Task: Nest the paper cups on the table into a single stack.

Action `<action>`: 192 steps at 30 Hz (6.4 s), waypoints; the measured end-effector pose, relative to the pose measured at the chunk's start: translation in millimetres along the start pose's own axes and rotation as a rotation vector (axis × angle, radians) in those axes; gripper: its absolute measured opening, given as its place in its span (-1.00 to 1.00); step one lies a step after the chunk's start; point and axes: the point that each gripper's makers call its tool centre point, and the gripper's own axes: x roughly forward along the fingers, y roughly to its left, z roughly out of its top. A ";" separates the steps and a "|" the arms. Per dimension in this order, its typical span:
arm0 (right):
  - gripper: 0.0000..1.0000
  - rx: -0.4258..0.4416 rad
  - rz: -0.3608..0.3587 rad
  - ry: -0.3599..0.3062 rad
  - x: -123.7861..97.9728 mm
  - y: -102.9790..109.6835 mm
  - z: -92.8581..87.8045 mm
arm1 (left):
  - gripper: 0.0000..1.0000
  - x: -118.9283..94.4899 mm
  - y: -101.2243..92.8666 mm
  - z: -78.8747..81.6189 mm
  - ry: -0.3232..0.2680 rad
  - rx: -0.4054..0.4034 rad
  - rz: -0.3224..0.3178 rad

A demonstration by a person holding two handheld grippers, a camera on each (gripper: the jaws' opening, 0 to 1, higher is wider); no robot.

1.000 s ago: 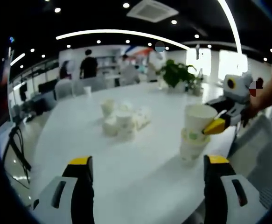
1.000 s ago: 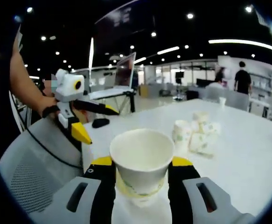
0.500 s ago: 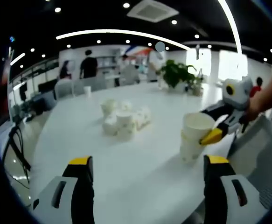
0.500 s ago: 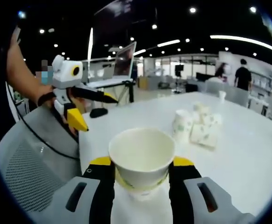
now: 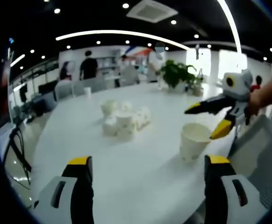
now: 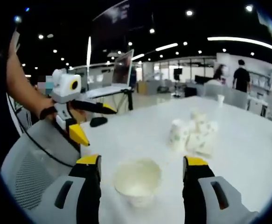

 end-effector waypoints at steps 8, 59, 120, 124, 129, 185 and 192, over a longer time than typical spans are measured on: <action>0.61 0.000 -0.059 -0.041 -22.2 -22.4 22.0 | 0.96 -1.1 4.6 1.3 -0.012 -0.002 0.014; 0.94 0.081 -0.368 -0.026 -110.6 -96.2 -26.1 | 0.96 -2.7 0.2 4.5 -0.010 0.034 0.032; 0.70 0.048 -0.145 0.096 61.7 -186.9 -0.9 | 0.96 -1.3 8.4 -0.1 0.010 0.015 0.043; 0.67 0.034 -0.135 0.102 71.3 -188.9 1.9 | 0.96 -1.8 9.4 -0.3 0.009 0.011 0.047; 0.55 0.048 -0.121 0.128 81.9 -190.8 -3.5 | 0.96 -1.5 10.2 -0.8 0.010 0.009 0.049; -1.00 0.184 0.079 0.191 79.6 -153.2 -29.8 | 0.94 -0.2 12.2 -7.2 0.031 -0.001 0.051; -1.00 0.188 0.044 0.173 72.4 -158.9 -4.6 | 0.94 0.1 12.7 -7.8 0.032 0.000 0.048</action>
